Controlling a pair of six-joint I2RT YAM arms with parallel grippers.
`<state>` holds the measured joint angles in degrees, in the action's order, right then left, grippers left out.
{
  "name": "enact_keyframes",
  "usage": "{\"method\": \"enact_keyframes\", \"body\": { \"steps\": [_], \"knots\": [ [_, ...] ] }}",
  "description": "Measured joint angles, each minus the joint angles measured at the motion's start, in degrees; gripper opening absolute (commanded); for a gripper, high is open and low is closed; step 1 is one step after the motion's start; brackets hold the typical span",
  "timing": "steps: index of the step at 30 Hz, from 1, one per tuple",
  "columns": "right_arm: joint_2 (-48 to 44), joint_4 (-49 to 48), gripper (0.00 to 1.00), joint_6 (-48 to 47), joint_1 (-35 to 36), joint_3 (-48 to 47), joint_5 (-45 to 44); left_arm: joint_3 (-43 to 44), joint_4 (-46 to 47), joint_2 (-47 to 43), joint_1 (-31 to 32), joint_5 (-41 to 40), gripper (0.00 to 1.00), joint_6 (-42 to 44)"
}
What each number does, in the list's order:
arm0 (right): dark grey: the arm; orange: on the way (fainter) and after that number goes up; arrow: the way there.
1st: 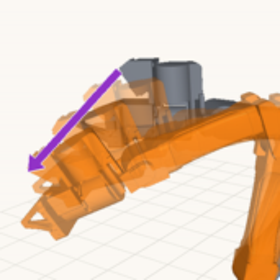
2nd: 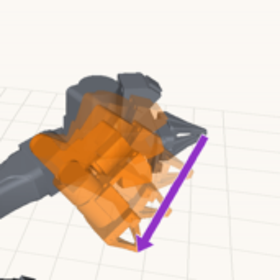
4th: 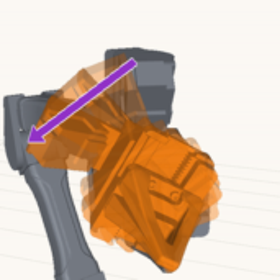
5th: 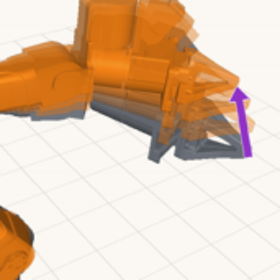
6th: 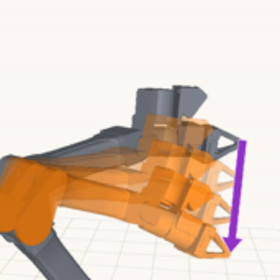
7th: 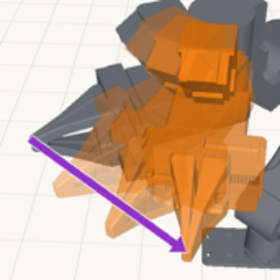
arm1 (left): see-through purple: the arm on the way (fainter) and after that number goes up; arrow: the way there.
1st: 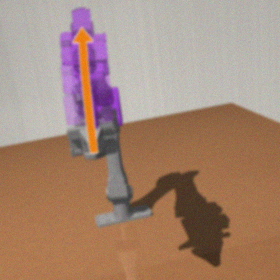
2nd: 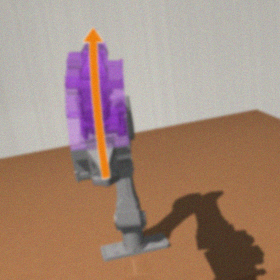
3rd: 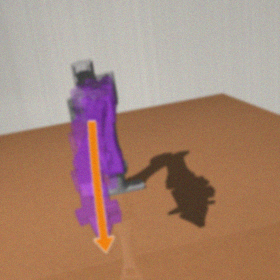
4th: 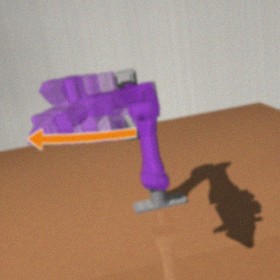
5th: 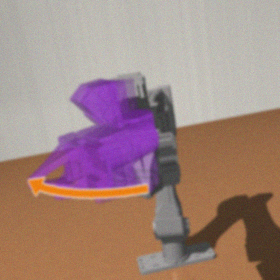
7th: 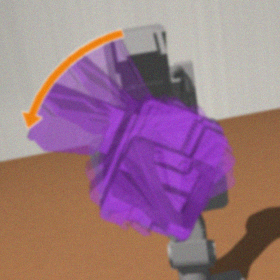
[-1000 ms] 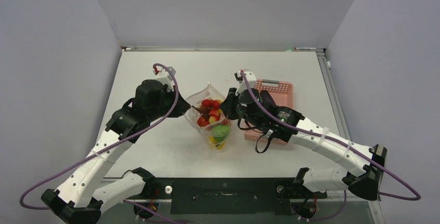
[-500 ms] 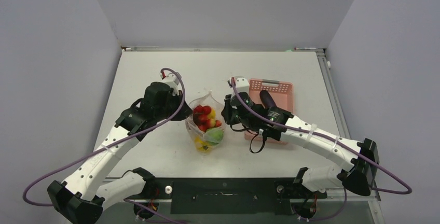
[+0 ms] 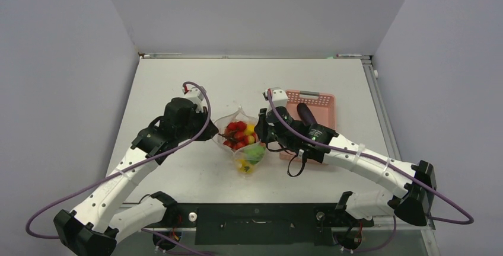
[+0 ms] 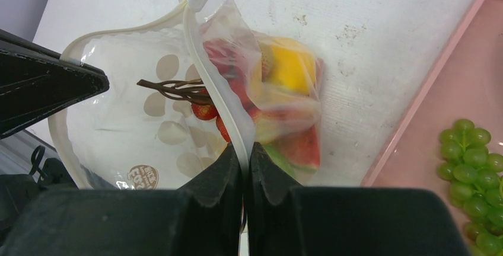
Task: Place the food in the zip-top bag and seal the zipper
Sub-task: Adjust the zipper food storage bag at the center of the board.
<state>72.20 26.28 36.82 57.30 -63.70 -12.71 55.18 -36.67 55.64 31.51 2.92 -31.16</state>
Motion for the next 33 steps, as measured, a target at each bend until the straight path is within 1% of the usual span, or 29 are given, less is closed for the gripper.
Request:
{"method": "enact_keyframes", "body": {
  "steps": [15, 17, 19, 21, 23, 25, 29, 33],
  "knots": [
    [0.0, -0.2, 0.05, -0.2, 0.0, 0.0, -1.0, 0.9, -0.1, 0.0, -0.4, 0.0, 0.0, 1.9],
    [0.0, -0.1, 0.07, -0.2, 0.0, 0.0, -1.0, 0.9, -0.1, 0.0, -0.5, -0.1, 0.0, 2.1],
    [0.0, -0.1, 0.13, -0.2, 0.0, 0.0, -1.0, 0.9, -0.2, 0.0, -0.6, -0.1, 0.0, 2.4],
    [0.0, -0.1, 0.17, -0.2, 0.0, 0.0, -1.0, 0.9, -0.2, -0.1, -0.6, -0.1, 0.0, 2.7],
    [0.0, -0.1, 0.23, -0.3, 0.0, 0.0, -1.0, 0.9, -0.2, -0.2, -0.6, -0.1, 0.0, 2.9],
    [0.0, 0.0, 0.26, -0.3, 0.0, 0.0, -1.0, 0.8, -0.2, -0.3, -0.7, -0.1, 0.0, 2.9],
    [0.0, 0.1, 0.43, -0.7, 0.0, -0.1, -1.4, 0.4, -0.2, -0.8, -0.9, -0.3, 0.0, 2.9],
    [0.0, 1.8, 0.54, -1.7, 0.0, -2.1, -2.1, 0.2, -0.1, -0.9, -0.9, -0.3, 0.0, 2.9]
  ]
}}
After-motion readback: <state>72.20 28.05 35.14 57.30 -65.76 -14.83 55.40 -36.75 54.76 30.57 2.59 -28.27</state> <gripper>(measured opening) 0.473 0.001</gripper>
